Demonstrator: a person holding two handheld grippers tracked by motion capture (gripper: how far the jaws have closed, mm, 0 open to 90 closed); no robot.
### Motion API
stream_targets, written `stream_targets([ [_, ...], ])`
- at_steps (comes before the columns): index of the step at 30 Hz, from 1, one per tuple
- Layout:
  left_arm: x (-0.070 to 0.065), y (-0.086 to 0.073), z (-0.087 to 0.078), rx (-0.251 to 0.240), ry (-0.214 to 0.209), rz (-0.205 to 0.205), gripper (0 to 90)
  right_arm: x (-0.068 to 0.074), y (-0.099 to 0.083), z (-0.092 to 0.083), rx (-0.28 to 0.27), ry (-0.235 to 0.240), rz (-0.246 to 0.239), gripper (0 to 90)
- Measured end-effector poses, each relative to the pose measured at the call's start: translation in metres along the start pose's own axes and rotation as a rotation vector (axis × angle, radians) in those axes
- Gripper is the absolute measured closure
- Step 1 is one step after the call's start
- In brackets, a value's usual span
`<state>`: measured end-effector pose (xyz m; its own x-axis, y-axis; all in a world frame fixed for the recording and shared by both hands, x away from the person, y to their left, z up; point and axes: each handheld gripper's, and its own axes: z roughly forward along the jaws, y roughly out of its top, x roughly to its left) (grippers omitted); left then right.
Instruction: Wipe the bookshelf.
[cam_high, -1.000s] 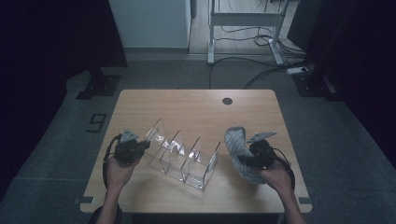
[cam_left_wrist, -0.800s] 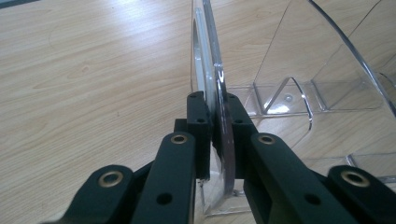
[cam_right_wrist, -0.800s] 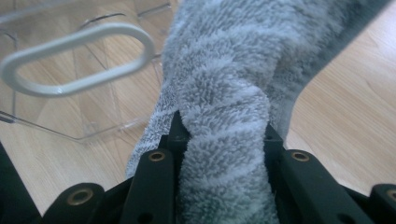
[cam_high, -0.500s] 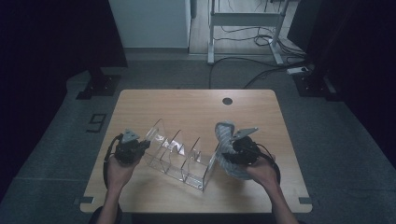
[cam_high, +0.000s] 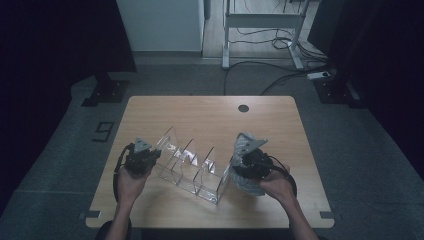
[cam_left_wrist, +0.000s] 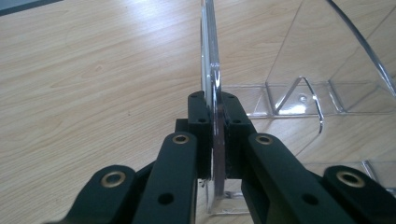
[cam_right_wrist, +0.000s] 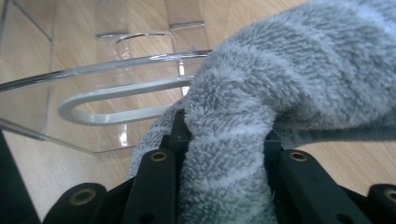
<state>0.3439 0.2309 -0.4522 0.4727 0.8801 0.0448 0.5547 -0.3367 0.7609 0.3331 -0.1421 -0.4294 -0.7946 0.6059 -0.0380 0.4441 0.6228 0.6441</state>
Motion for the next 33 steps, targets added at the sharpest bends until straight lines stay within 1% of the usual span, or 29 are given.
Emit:
stream_targets([
  [4,-0.001,0.0,0.001,-0.002,0.009,-0.007,85.3,0.005,-0.001,-0.003,0.002,0.008,-0.014,68.4],
  [7,-0.001,0.001,0.001,-0.002,0.007,-0.014,85.3,0.011,-0.001,-0.005,0.003,0.015,-0.03,68.4],
  [14,-0.001,0.001,0.001,-0.004,0.009,-0.019,85.3,0.024,-0.002,-0.009,0.001,0.058,-0.055,68.4],
  [24,-0.001,0.0,0.001,-0.004,0.007,-0.022,85.3,0.04,-0.008,-0.01,-0.012,0.12,-0.064,68.4],
  [27,-0.001,0.001,0.001,-0.004,0.006,-0.023,85.3,0.045,-0.009,-0.011,-0.009,0.136,-0.076,68.4],
  [28,-0.001,0.001,0.001,-0.004,0.005,-0.023,85.3,0.046,-0.009,-0.011,-0.01,0.132,-0.079,68.4],
  [33,-0.001,0.001,0.001,-0.001,0.004,-0.025,85.2,0.054,-0.011,-0.013,-0.006,0.146,-0.089,68.4],
])
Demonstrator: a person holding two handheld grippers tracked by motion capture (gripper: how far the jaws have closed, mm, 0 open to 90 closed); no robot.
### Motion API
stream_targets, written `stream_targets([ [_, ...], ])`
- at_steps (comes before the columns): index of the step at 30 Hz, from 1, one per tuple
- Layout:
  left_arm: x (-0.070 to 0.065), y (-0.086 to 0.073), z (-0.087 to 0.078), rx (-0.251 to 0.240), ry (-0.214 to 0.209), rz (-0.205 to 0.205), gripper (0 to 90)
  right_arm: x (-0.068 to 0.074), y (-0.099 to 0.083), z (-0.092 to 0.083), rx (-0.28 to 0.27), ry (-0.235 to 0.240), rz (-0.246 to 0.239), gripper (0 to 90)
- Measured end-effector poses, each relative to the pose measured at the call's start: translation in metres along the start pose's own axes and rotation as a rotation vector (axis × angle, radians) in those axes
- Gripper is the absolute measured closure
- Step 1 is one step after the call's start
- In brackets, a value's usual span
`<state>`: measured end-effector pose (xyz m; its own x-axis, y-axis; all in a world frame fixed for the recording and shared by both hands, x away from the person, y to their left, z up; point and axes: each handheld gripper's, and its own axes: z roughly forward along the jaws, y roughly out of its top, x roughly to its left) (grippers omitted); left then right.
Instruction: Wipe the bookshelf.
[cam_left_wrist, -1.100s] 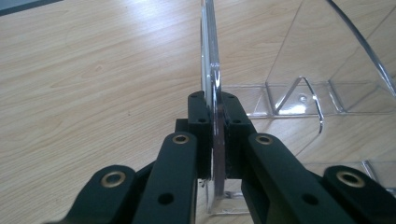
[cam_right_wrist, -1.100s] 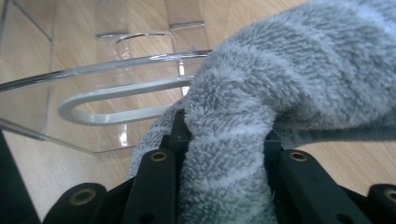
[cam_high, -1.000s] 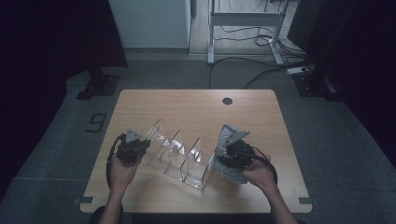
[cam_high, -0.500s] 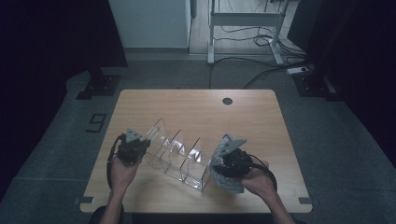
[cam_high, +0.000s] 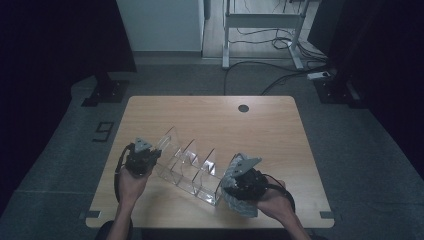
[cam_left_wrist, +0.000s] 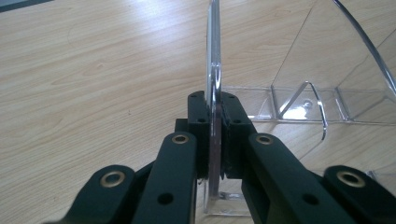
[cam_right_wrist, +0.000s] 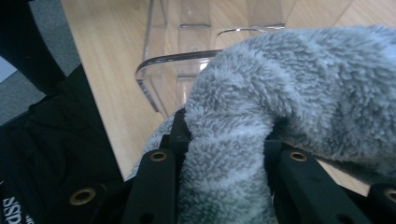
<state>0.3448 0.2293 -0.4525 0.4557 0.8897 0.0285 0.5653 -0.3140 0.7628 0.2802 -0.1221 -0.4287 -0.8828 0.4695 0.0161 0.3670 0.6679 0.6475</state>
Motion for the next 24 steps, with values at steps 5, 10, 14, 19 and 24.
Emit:
stream_targets([
  [5,0.0,0.0,0.0,0.002,0.002,-0.003,85.0,0.006,-0.001,0.001,0.002,0.003,-0.007,68.4],
  [10,-0.001,0.0,0.0,0.006,0.003,-0.003,84.9,0.013,-0.002,0.0,0.008,0.009,-0.021,68.4],
  [14,-0.001,0.0,0.0,0.007,0.003,-0.005,84.9,0.02,-0.003,0.001,0.016,0.037,-0.037,68.4],
  [19,-0.001,0.0,0.0,0.007,0.002,-0.005,85.0,0.025,-0.002,0.002,0.023,0.047,-0.046,68.4],
  [24,0.0,0.0,-0.001,0.007,-0.008,-0.003,84.9,0.023,-0.005,0.005,0.019,0.057,-0.02,68.5],
])
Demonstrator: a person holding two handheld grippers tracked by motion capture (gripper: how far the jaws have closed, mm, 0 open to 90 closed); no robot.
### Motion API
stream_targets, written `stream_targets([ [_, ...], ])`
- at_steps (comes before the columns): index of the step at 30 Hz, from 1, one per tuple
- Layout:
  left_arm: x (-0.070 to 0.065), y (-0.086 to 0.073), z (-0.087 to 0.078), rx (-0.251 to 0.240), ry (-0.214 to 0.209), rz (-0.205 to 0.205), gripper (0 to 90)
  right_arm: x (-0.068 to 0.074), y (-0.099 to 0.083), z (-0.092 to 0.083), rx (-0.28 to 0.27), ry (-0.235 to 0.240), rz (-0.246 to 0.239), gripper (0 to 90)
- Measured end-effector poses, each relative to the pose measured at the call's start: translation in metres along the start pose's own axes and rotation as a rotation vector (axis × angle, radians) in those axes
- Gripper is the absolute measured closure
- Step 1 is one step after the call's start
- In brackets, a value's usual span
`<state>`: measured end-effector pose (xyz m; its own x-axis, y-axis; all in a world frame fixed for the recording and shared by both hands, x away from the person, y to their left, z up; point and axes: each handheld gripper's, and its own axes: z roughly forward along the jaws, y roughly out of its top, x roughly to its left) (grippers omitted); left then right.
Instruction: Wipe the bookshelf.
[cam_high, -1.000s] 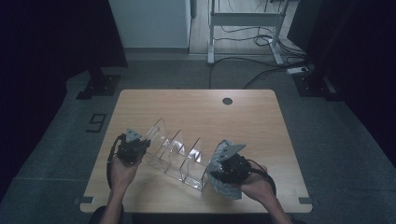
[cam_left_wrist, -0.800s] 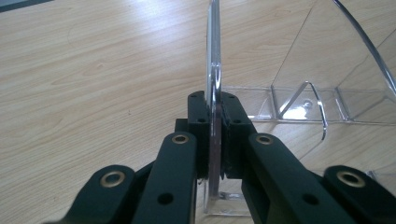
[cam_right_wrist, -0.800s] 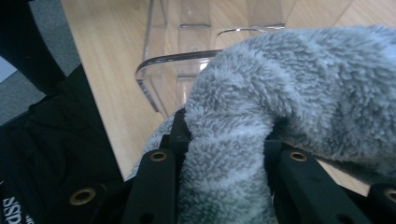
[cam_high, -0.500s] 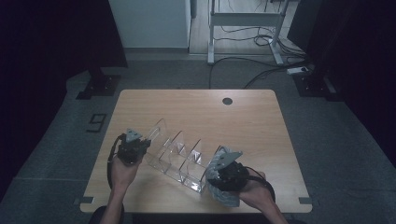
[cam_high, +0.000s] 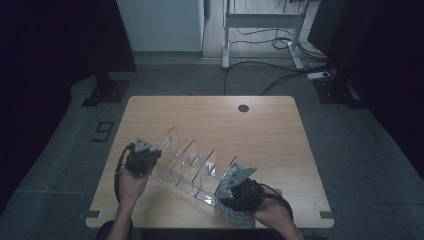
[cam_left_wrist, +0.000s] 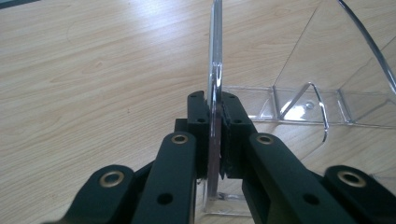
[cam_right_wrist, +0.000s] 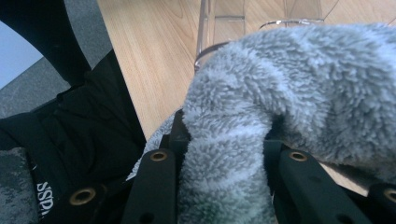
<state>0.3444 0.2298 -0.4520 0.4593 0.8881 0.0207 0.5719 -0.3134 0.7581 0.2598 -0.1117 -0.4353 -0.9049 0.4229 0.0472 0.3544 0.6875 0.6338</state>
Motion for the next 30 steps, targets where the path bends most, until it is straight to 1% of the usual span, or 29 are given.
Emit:
stream_targets([
  [13,0.002,-0.001,-0.001,0.001,-0.018,0.012,85.0,-0.006,-0.012,0.022,0.059,0.01,0.055,68.5],
  [14,0.002,-0.001,-0.001,0.001,-0.019,0.012,85.1,-0.007,-0.012,0.024,0.058,0.009,0.054,68.5],
  [21,0.003,-0.001,-0.002,0.006,-0.028,0.019,85.3,-0.012,-0.019,0.037,0.089,0.025,0.09,68.4],
  [23,0.004,-0.001,-0.003,0.006,-0.033,0.025,85.4,-0.012,-0.02,0.038,0.088,0.024,0.095,68.4],
  [26,0.006,-0.002,-0.003,0.007,-0.05,0.041,85.6,-0.013,-0.02,0.037,0.087,0.022,0.102,68.4],
  [30,0.007,-0.002,-0.004,0.01,-0.057,0.053,85.8,-0.019,-0.021,0.036,0.081,0.015,0.126,68.4],
])
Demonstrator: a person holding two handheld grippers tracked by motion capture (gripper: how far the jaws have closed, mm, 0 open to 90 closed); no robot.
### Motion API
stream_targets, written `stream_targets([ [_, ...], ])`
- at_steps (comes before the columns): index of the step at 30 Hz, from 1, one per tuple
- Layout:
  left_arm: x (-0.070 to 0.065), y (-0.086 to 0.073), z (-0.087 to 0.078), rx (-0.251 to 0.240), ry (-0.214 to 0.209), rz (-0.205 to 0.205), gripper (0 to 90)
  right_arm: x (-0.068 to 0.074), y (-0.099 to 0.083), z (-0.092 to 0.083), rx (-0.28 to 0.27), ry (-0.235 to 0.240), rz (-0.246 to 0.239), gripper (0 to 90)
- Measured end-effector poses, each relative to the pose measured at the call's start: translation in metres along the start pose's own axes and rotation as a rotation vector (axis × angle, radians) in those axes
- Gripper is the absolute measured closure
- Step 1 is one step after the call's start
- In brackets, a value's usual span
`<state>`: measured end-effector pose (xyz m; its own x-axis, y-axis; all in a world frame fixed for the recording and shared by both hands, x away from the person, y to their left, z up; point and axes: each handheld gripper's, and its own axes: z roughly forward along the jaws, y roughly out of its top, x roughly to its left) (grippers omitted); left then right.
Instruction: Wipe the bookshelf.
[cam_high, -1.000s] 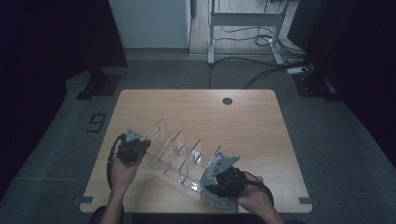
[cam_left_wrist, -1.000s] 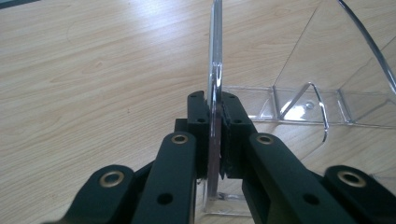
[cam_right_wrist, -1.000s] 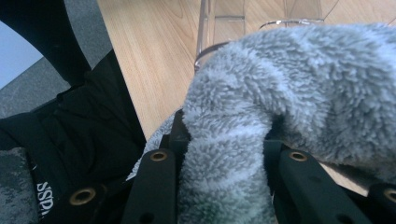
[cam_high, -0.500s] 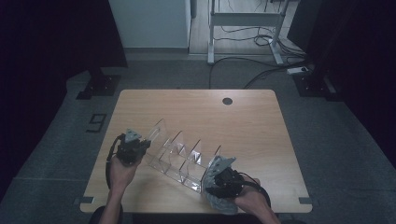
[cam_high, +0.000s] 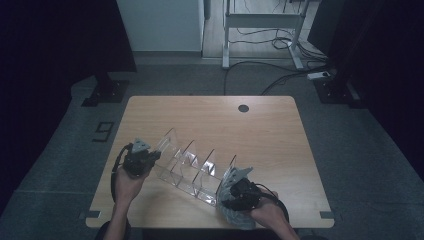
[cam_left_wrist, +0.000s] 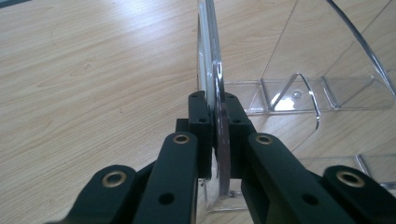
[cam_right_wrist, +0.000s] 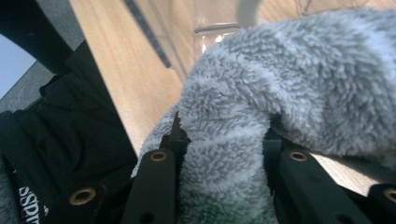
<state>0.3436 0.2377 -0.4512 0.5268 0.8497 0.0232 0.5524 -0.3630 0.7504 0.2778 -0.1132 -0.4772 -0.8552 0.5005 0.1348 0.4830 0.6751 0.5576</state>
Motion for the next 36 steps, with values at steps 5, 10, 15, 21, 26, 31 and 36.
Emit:
stream_targets([
  [5,0.0,0.0,0.0,0.0,-0.002,0.003,85.8,-0.009,0.0,-0.001,-0.004,-0.016,0.03,68.4],
  [10,0.0,0.0,0.0,0.003,-0.004,0.005,85.7,-0.019,0.001,-0.001,-0.007,-0.036,0.057,68.5],
  [15,0.0,0.001,0.0,0.006,-0.004,0.004,85.8,-0.029,0.002,-0.001,-0.018,-0.057,0.086,68.5],
  [21,-0.001,0.001,0.0,0.007,-0.004,0.005,85.7,-0.043,0.003,-0.003,-0.027,-0.077,0.124,68.4],
  [26,-0.001,0.001,0.0,0.008,-0.004,0.006,85.7,-0.056,0.005,-0.004,-0.04,-0.099,0.154,68.4],
  [31,-0.001,0.001,0.0,0.009,-0.001,0.005,85.6,-0.068,0.007,-0.006,-0.05,-0.12,0.179,68.4],
  [36,-0.002,0.001,0.0,0.011,0.003,0.007,85.4,-0.076,0.01,-0.005,-0.052,-0.144,0.192,68.3],
])
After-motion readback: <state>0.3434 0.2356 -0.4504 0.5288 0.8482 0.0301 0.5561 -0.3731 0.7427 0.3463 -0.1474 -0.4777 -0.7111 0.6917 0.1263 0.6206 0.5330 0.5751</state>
